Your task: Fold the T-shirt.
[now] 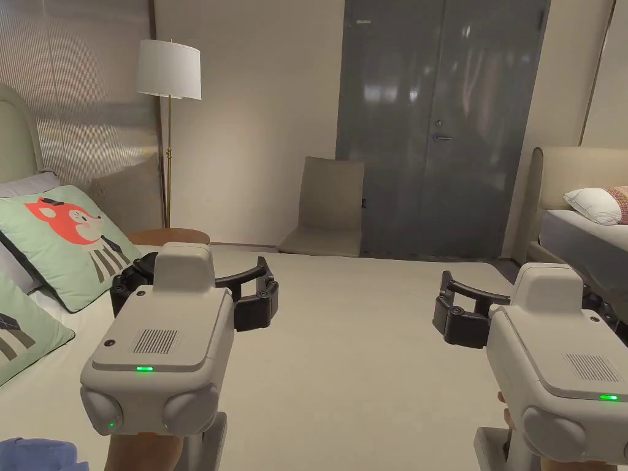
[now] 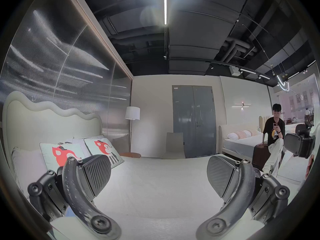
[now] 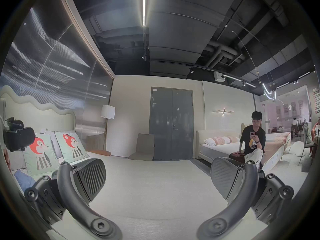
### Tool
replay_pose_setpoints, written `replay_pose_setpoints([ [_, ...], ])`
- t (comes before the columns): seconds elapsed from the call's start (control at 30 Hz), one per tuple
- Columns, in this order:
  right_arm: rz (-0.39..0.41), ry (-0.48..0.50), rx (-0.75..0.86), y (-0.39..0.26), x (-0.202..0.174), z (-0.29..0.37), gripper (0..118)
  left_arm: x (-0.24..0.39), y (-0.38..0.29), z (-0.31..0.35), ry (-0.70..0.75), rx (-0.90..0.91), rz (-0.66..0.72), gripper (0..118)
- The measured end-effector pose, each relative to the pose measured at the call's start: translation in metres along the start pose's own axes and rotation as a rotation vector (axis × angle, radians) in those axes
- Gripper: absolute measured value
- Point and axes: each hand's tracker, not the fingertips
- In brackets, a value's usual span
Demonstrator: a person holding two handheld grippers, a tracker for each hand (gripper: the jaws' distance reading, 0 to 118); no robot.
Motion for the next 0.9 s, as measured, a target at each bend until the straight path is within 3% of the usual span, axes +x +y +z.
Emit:
replay_pose_setpoints([
  [0.9,0.012,0.009,0.005,0.0019,-0.002,0.0025,118,-0.003,-0.0002,0.0032,-0.007,-0.011,0.011,111],
])
